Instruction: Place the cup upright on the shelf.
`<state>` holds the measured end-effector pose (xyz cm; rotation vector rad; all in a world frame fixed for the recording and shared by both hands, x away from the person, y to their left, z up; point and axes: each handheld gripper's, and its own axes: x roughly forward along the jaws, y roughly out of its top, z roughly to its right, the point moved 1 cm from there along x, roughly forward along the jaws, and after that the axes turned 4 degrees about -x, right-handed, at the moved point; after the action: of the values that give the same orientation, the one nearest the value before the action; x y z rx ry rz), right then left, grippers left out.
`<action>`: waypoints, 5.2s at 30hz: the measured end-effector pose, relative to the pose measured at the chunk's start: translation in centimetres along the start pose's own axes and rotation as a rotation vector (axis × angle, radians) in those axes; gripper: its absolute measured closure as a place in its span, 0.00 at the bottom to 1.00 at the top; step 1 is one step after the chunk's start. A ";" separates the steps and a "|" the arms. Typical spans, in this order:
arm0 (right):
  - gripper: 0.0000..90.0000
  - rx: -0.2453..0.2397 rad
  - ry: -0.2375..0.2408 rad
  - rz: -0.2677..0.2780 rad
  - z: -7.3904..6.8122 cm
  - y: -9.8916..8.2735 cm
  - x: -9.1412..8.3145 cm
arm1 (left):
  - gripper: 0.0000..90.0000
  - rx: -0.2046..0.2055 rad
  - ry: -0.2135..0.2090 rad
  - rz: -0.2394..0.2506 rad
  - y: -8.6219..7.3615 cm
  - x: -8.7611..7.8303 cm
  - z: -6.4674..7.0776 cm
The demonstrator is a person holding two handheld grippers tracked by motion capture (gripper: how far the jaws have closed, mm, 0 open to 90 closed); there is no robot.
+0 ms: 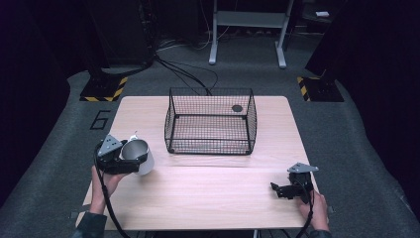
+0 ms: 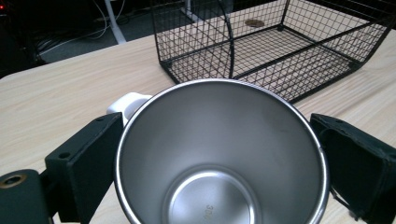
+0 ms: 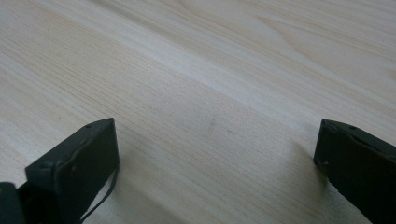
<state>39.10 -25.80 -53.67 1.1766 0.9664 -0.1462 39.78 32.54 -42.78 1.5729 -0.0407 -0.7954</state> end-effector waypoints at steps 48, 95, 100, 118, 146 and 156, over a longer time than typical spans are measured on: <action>0.00 -0.001 0.000 0.000 0.0 0.0 0.0 | 0.07 0.146 -0.217 -0.022 3.3 2.0 6.7; 0.00 0.000 0.000 0.000 0.0 0.0 0.0 | 0.07 0.236 -0.348 -0.001 9.4 5.2 11.1; 0.00 -0.001 0.000 0.000 0.0 0.0 0.0 | 0.07 0.244 -0.356 0.006 10.2 5.6 11.4; 0.00 0.000 0.000 0.000 0.0 0.0 0.0 | 0.07 0.256 -0.333 0.027 14.4 8.2 11.0; 0.00 0.008 -0.002 0.003 0.0 0.0 0.0 | 0.07 0.243 -0.320 -0.014 16.6 14.4 10.5; 0.00 0.011 -0.004 0.005 -0.1 0.0 0.1 | 0.07 0.202 -0.319 -0.023 16.7 16.8 10.0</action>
<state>39.13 -25.70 -53.68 1.1883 0.9595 -0.1500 54.53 12.88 -35.09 1.6220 -0.3448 -1.0816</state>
